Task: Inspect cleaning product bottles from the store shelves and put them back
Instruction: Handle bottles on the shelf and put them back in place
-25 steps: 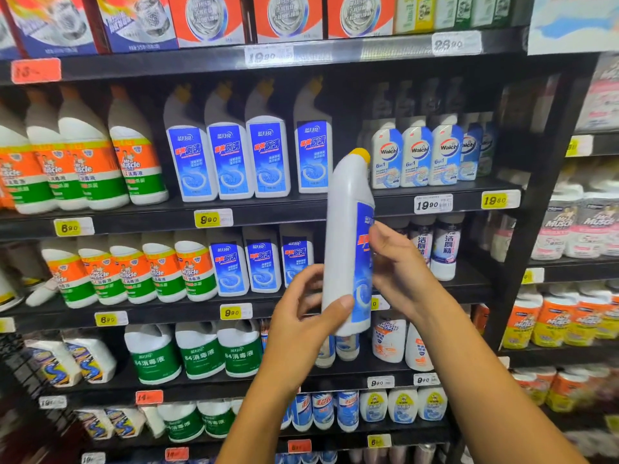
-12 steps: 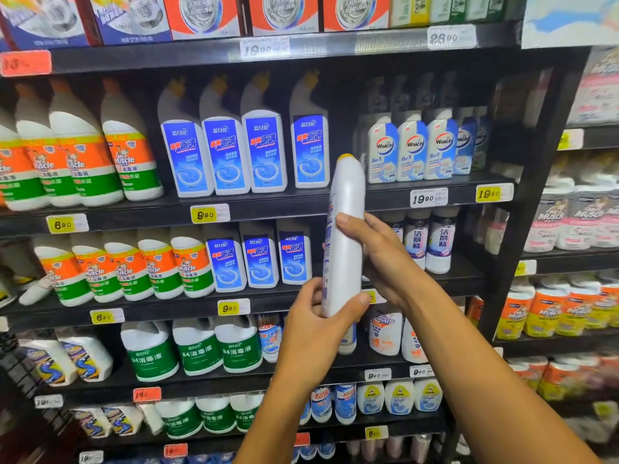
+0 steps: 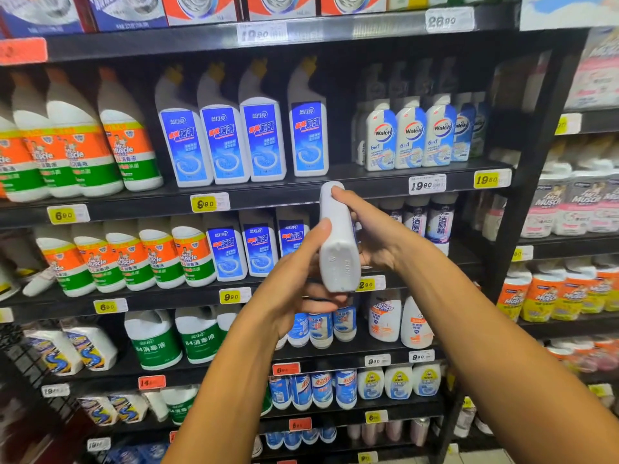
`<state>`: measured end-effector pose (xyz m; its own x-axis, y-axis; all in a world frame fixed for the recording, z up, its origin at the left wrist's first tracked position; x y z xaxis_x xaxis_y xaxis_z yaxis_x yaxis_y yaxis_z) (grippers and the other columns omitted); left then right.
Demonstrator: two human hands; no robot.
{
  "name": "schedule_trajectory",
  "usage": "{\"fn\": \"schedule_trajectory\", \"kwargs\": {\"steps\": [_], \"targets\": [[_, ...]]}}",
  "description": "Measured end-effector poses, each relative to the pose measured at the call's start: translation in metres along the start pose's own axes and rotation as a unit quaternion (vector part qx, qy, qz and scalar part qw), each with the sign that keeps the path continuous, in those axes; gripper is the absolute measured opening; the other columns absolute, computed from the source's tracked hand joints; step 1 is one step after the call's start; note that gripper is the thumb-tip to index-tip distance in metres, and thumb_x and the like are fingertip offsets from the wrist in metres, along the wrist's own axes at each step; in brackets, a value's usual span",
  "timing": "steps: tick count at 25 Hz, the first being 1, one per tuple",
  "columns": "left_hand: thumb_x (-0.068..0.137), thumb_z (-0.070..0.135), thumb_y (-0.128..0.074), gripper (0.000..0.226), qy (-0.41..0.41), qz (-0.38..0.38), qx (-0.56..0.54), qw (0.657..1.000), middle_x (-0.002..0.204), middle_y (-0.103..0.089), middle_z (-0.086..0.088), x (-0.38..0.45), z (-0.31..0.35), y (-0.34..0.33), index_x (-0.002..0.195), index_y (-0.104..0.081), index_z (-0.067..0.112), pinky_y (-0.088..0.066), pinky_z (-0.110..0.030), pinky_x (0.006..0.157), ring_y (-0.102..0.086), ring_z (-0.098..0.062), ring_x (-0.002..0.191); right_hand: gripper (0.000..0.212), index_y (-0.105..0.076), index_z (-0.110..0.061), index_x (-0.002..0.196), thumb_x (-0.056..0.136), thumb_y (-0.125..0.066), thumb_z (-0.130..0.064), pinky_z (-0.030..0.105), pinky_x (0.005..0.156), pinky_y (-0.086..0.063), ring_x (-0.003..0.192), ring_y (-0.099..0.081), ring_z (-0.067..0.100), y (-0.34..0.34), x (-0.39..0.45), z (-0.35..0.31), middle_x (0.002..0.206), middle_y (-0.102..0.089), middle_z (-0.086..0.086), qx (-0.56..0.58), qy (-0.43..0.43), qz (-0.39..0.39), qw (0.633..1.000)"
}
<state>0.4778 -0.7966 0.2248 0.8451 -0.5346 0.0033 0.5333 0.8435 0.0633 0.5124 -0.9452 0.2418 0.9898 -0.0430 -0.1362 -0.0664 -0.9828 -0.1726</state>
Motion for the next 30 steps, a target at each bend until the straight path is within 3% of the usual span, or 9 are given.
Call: {"fn": "schedule_trajectory", "kwargs": {"steps": [4, 6, 10, 13, 16, 21, 25, 27, 30], "targets": [[0.061, 0.081, -0.059, 0.061, -0.012, -0.011, -0.001, 1.0, 0.083, -0.077, -0.006, -0.001, -0.002, 0.001, 0.088, -0.079, 0.03, -0.058, -0.028, 0.063, -0.075, -0.021, 0.077, 0.053, -0.064, -0.018, 0.106, 0.076, -0.072, -0.061, 0.035, 0.062, -0.058, 0.071, -0.075, 0.018, -0.003, 0.0, -0.004, 0.067, -0.075, -0.001, -0.018, 0.03, -0.011, 0.999], [0.064, 0.072, -0.064, 0.058, -0.026, -0.012, -0.008, 1.0, 0.092, -0.077, -0.005, -0.003, -0.008, 0.002, 0.097, -0.076, 0.026, -0.058, -0.026, 0.067, -0.075, -0.017, 0.085, 0.054, -0.064, -0.021, 0.11, 0.073, -0.073, -0.059, 0.031, 0.056, -0.057, 0.068, -0.074, 0.014, -0.005, -0.004, -0.008, 0.071, -0.076, -0.002, -0.039, 0.07, -0.014, 0.997], [0.069, 0.046, -0.074, 0.057, -0.038, -0.026, -0.038, 0.998, 0.112, -0.073, -0.006, -0.004, -0.03, 0.004, 0.12, -0.062, 0.021, -0.056, -0.044, 0.093, -0.069, -0.027, 0.107, 0.035, -0.068, -0.039, 0.104, 0.07, -0.072, -0.05, 0.028, 0.062, -0.056, 0.075, -0.072, 0.006, -0.007, -0.015, -0.013, 0.086, -0.073, -0.011, -0.083, 0.178, -0.032, 0.98], [0.078, 0.025, -0.071, 0.052, -0.062, -0.052, -0.042, 0.996, 0.122, -0.069, 0.001, -0.004, -0.039, 0.007, 0.129, -0.058, 0.029, -0.056, -0.033, 0.089, -0.066, -0.021, 0.112, 0.063, -0.056, -0.041, 0.128, 0.068, -0.076, -0.042, 0.031, 0.071, -0.053, 0.089, -0.07, 0.009, -0.007, -0.026, -0.01, 0.097, -0.072, -0.011, -0.078, 0.237, -0.058, 0.967], [0.077, 0.022, -0.073, 0.063, -0.086, -0.05, 0.0, 0.995, 0.122, -0.068, 0.013, -0.006, -0.043, 0.005, 0.133, -0.05, 0.038, -0.055, -0.025, 0.086, -0.065, -0.01, 0.112, 0.079, -0.049, -0.041, 0.134, 0.063, -0.082, -0.032, 0.023, 0.073, -0.056, 0.1, -0.07, 0.009, -0.009, -0.035, -0.006, 0.111, -0.072, -0.007, -0.074, 0.288, -0.074, 0.952], [0.066, 0.052, -0.073, 0.064, -0.157, 0.165, 0.141, 0.963, 0.113, -0.066, 0.018, -0.009, -0.044, 0.0, 0.126, -0.052, 0.047, -0.057, -0.037, 0.087, -0.064, -0.003, 0.101, 0.091, -0.045, -0.033, 0.137, 0.059, -0.084, -0.006, 0.029, 0.085, -0.055, 0.113, -0.066, 0.019, -0.017, -0.038, 0.001, 0.133, -0.061, 0.005, -0.071, 0.325, -0.085, 0.939], [0.066, 0.054, -0.07, 0.067, -0.189, 0.266, 0.161, 0.931, 0.119, -0.061, 0.022, -0.012, -0.045, -0.005, 0.128, -0.05, 0.044, -0.053, -0.028, 0.088, -0.06, 0.001, 0.106, 0.09, -0.044, -0.026, 0.139, 0.062, -0.083, 0.0, 0.029, 0.085, -0.056, 0.114, -0.066, 0.018, -0.022, -0.043, -0.002, 0.134, -0.059, 0.006, -0.078, 0.327, -0.081, 0.938], [0.066, 0.044, -0.076, 0.057, -0.197, 0.248, 0.097, 0.944, 0.109, -0.069, 0.021, -0.007, -0.047, 0.0, 0.12, -0.057, 0.04, -0.054, -0.021, 0.079, -0.066, 0.0, 0.098, 0.087, -0.046, -0.027, 0.136, 0.064, -0.09, -0.007, 0.027, 0.082, -0.057, 0.108, -0.067, 0.013, -0.024, -0.044, -0.005, 0.129, -0.06, 0.002, -0.102, 0.335, -0.049, 0.935], [0.067, 0.023, -0.081, 0.049, -0.189, 0.128, -0.038, 0.973, 0.104, -0.076, 0.007, 0.005, -0.05, 0.017, 0.112, -0.064, 0.023, -0.056, -0.022, 0.077, -0.072, -0.013, 0.097, 0.062, -0.05, -0.017, 0.132, 0.075, -0.073, -0.023, 0.02, 0.073, -0.054, 0.091, -0.068, 0.007, -0.02, -0.041, -0.012, 0.109, -0.067, -0.001, -0.085, 0.325, -0.02, 0.942]]}}
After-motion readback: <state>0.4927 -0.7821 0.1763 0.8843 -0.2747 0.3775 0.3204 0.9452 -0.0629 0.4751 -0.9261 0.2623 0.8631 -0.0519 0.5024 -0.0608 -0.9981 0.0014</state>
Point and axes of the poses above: each hand's wrist, its own x-axis towards the middle knuckle, its own y-axis out of the back of the hand, z = x × y, the point moved 4 cm from there along x, towards the middle knuckle
